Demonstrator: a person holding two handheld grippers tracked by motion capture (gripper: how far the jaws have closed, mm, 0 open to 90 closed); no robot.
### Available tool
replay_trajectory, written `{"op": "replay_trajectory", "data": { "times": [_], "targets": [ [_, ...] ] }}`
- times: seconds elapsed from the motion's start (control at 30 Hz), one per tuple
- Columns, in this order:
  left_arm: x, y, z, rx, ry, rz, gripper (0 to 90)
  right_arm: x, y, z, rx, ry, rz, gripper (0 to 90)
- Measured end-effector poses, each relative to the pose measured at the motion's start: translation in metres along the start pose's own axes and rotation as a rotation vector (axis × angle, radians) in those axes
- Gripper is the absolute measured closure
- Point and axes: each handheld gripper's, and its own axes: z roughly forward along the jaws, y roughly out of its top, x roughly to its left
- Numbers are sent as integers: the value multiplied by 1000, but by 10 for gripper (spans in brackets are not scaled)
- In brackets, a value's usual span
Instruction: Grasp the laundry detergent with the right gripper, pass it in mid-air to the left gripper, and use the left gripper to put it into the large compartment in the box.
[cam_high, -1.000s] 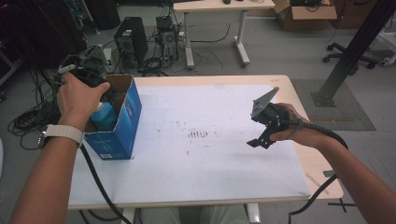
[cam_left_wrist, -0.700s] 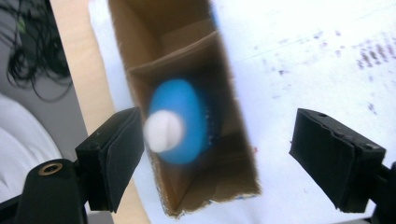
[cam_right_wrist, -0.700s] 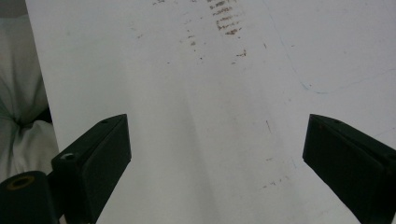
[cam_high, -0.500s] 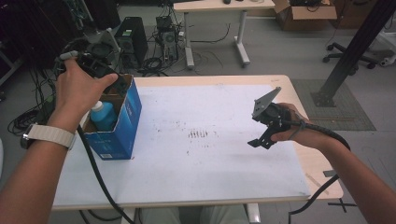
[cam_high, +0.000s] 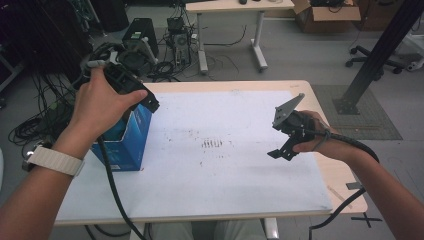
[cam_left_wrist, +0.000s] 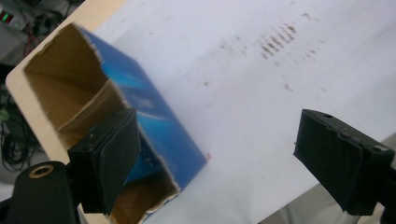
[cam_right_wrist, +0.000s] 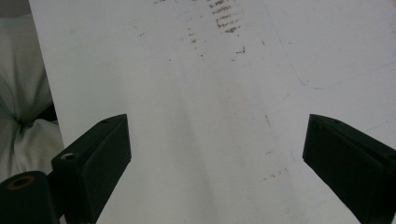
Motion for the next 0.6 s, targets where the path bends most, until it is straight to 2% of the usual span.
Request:
{"op": "replay_trajectory", "data": {
  "times": [0.07,0.2,0.6],
  "targets": [
    [-9,1,0,1,-17,34,142,0,0,-1,-2,-3,1,77],
    [-23,4,-1,3,-39,73,129,1,1,-4,-4,-8,2,77],
    [-47,6,3,4,-85,139,131,2,0,-6,-10,-12,10,79]
  ]
}}
